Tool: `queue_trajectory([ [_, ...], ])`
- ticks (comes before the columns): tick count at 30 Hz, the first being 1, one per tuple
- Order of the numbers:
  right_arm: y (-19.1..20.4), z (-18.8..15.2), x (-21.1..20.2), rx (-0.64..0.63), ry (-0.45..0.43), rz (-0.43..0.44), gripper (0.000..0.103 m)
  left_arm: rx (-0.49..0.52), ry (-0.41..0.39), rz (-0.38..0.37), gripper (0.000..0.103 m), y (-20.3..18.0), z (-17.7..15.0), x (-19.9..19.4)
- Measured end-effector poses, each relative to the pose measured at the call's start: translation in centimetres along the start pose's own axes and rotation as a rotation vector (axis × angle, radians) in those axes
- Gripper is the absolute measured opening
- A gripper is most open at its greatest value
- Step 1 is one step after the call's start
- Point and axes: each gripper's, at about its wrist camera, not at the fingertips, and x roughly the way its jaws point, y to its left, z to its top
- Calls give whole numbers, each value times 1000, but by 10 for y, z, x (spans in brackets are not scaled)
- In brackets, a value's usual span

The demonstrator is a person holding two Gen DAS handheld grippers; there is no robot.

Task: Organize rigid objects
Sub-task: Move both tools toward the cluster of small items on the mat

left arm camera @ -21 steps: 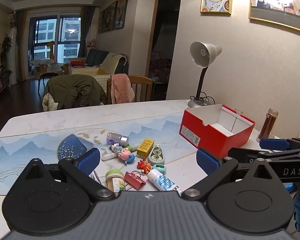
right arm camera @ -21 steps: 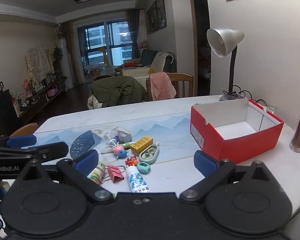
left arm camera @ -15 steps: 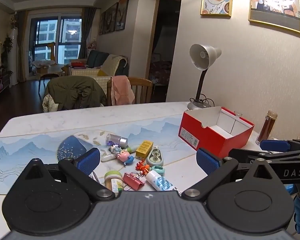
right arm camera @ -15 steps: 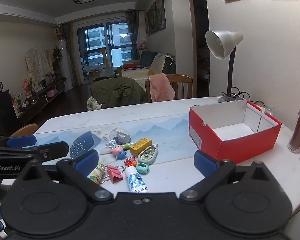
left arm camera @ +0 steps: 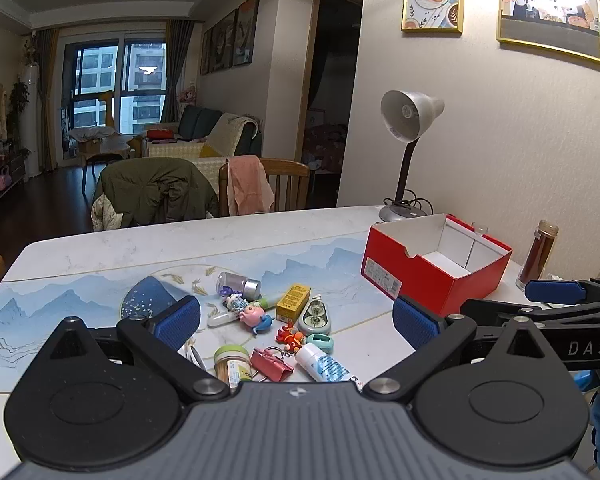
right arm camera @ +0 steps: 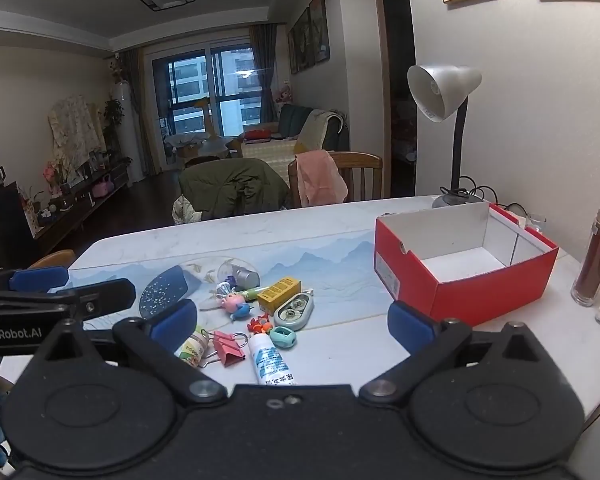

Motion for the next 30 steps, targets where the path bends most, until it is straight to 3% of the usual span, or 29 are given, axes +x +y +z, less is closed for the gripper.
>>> queue_trajectory([
  [30, 14, 3, 43, -22, 76, 15, 100, -56, 100, -6, 103, 31, 1, 47],
])
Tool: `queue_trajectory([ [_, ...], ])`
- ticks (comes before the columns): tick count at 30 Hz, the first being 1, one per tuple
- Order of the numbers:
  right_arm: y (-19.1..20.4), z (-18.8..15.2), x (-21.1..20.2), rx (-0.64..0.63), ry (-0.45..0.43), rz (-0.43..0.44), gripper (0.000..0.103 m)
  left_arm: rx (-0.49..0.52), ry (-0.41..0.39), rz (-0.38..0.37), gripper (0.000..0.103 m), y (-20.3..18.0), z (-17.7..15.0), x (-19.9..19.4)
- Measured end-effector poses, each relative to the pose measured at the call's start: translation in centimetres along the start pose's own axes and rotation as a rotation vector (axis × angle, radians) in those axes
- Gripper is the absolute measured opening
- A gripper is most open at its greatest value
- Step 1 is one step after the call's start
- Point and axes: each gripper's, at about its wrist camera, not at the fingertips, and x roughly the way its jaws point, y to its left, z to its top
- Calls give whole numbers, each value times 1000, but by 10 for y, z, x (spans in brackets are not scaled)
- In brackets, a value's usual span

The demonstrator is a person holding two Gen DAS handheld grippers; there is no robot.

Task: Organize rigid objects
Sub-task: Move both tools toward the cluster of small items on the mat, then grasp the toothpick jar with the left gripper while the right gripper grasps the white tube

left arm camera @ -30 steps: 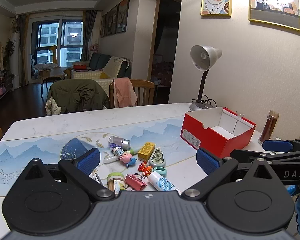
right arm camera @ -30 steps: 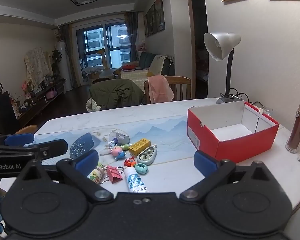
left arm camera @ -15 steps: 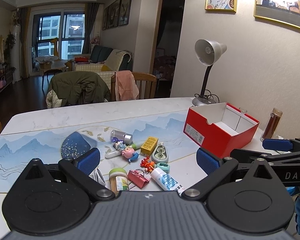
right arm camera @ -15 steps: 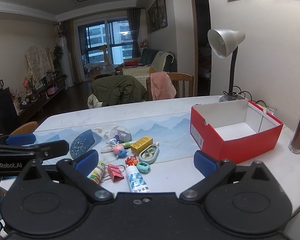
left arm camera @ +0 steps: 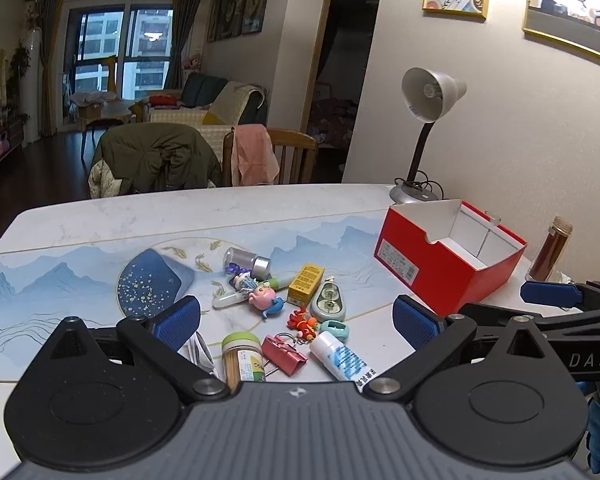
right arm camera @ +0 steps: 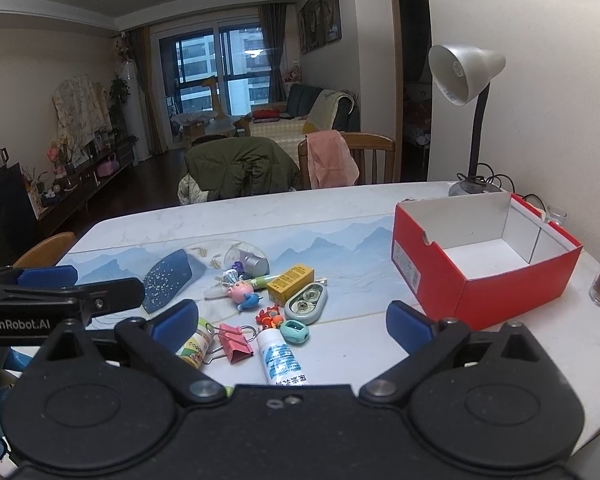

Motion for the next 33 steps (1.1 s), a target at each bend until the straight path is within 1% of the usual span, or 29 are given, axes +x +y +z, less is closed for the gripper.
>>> queue_trajectory([
  [4, 2, -1, 12, -6, 27, 2, 99, -22, 37, 16, 103, 9, 2, 15],
  [7, 3, -3, 22, -17, 54, 0, 98, -50, 74, 44, 103, 17, 2, 28],
  [13, 6, -15, 49, -55, 125, 10, 96, -81, 155, 37, 103, 32, -8, 55],
  [15, 8, -22, 59, -72, 154, 20, 95, -75, 178, 37, 103, 34, -12, 65],
  [19, 9, -33, 81, -92, 208, 24, 90, -26, 218, 44, 103, 30, -19, 87],
  [23, 9, -41, 98, -105, 249, 31, 85, -22, 249, 37, 103, 31, -27, 106],
  [26, 10, -46, 107, -124, 271, 39, 83, -27, 259, 35, 102, 34, -32, 116],
  [29, 11, -48, 118, -144, 282, 46, 80, -9, 266, 30, 102, 32, -35, 121],
  [32, 11, -49, 127, -157, 292, 52, 76, 11, 273, 28, 95, 30, -37, 125],
  [33, 11, -50, 129, -162, 295, 53, 75, 13, 277, 26, 89, 29, -38, 126],
])
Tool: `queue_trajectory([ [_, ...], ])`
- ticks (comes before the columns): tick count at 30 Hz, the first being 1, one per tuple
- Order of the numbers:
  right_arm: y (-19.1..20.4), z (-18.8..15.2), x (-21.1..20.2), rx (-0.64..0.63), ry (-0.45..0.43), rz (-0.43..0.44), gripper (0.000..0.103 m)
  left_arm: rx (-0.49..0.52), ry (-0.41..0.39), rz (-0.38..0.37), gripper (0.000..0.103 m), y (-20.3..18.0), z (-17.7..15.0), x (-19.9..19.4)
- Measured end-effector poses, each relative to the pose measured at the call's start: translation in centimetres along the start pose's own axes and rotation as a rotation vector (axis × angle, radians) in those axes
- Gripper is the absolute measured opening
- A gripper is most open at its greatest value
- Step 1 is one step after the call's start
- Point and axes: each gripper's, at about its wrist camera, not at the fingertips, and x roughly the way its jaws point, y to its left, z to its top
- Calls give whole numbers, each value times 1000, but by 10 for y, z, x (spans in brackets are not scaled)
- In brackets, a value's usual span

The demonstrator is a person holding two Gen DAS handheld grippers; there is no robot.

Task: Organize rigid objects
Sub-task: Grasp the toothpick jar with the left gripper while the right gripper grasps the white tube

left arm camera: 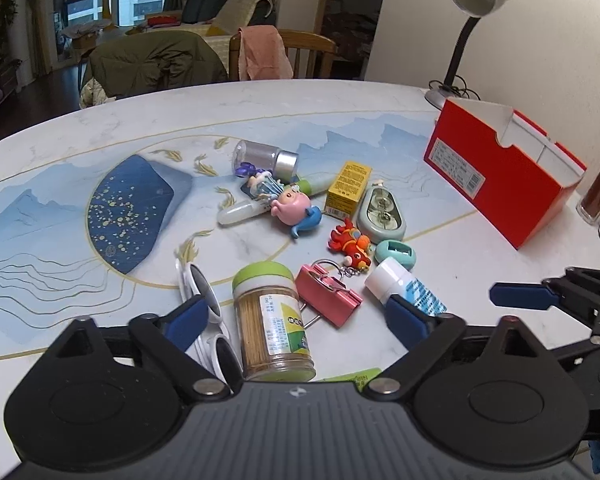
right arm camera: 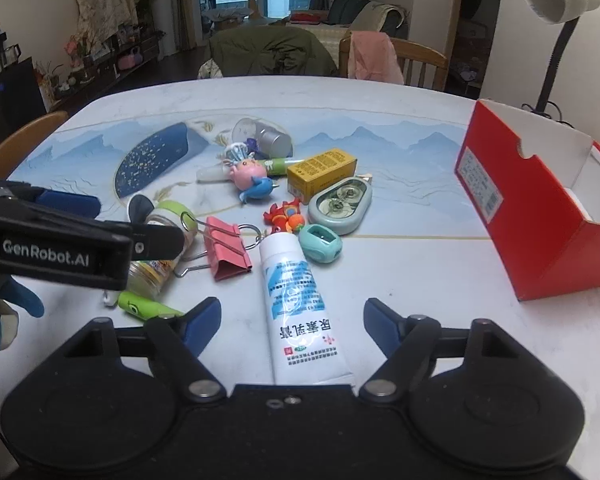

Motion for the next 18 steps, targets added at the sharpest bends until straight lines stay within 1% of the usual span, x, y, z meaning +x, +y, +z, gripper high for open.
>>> queue_trajectory([
  [1, 0, 0, 2, -3, 3, 1, 73, 2, 5, 2, 86, -1, 0, 2],
  [3, -1, 1, 6, -5, 11, 11, 70, 11, 8, 5, 85, -1, -1, 4],
  [7, -2, 3, 14, -8, 21, 18, 63, 30, 28, 19, 72, -3, -1, 11],
  [10, -3, 3, 20, -13, 29, 15, 61, 25, 44, 32, 66, 0, -2, 19],
  [12, -4, 4, 26, -17, 38, 13, 57, 30, 51, 50, 66, 0, -2, 22],
  [14, -4, 5, 30, -18, 46, 8, 56, 38, 57, 60, 65, -1, -2, 25],
  [18, -3, 8, 37, -25, 55, 3, 52, 45, 72, 79, 60, -1, -1, 32],
])
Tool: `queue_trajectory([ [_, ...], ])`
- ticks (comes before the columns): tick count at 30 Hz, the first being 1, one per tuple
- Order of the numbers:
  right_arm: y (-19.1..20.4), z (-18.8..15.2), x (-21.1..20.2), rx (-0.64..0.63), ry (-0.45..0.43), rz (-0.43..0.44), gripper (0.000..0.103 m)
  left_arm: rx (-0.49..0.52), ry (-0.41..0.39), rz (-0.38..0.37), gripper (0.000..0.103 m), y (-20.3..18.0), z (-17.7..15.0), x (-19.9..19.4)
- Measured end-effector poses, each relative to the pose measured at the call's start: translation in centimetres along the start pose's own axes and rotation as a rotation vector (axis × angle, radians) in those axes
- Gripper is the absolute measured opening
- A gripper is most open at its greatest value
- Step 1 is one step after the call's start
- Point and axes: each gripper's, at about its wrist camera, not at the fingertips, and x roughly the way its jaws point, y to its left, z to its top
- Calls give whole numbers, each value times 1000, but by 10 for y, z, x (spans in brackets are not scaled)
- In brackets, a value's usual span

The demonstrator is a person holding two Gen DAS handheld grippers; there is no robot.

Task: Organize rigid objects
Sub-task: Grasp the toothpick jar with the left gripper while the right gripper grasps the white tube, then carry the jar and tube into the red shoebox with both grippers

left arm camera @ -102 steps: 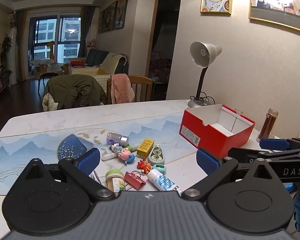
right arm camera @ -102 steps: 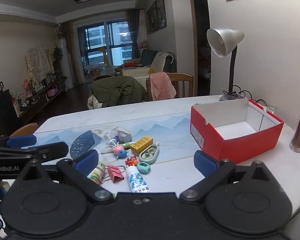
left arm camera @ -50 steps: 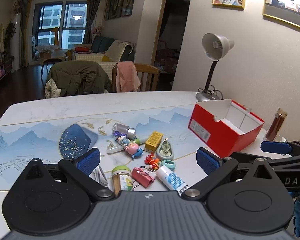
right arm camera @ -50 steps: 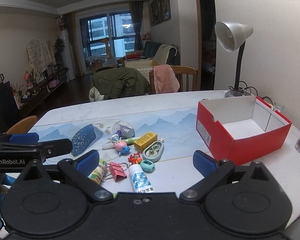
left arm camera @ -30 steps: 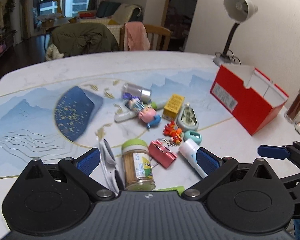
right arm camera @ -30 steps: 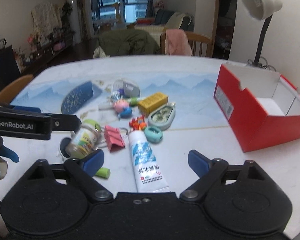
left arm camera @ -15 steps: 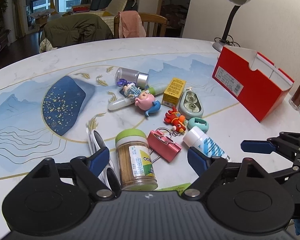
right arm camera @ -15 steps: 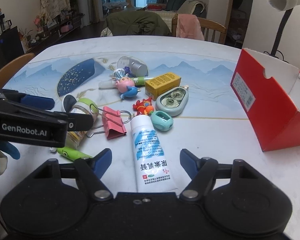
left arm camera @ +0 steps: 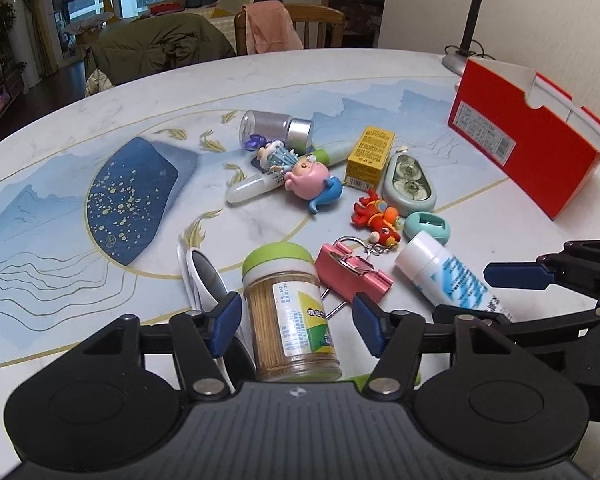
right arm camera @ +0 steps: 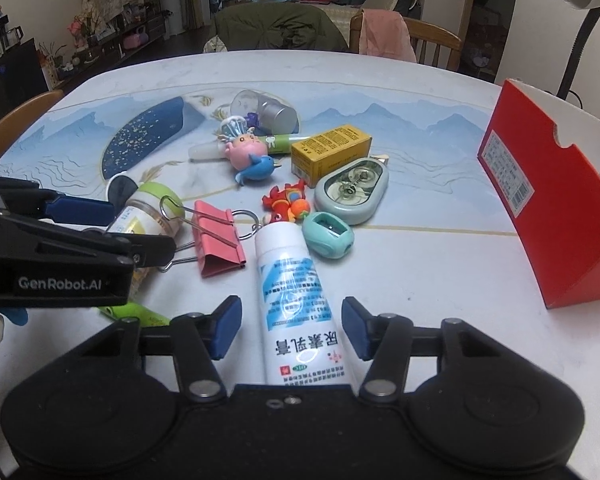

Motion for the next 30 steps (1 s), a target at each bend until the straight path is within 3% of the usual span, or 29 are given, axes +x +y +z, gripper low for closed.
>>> queue_trajectory([
  [9, -2, 3, 12, -9, 26, 2, 42, 4, 23, 24, 44, 0, 1, 10],
  [30, -16, 4, -37, 84, -7, 24, 38, -30, 7, -25, 44, 2, 3, -29],
])
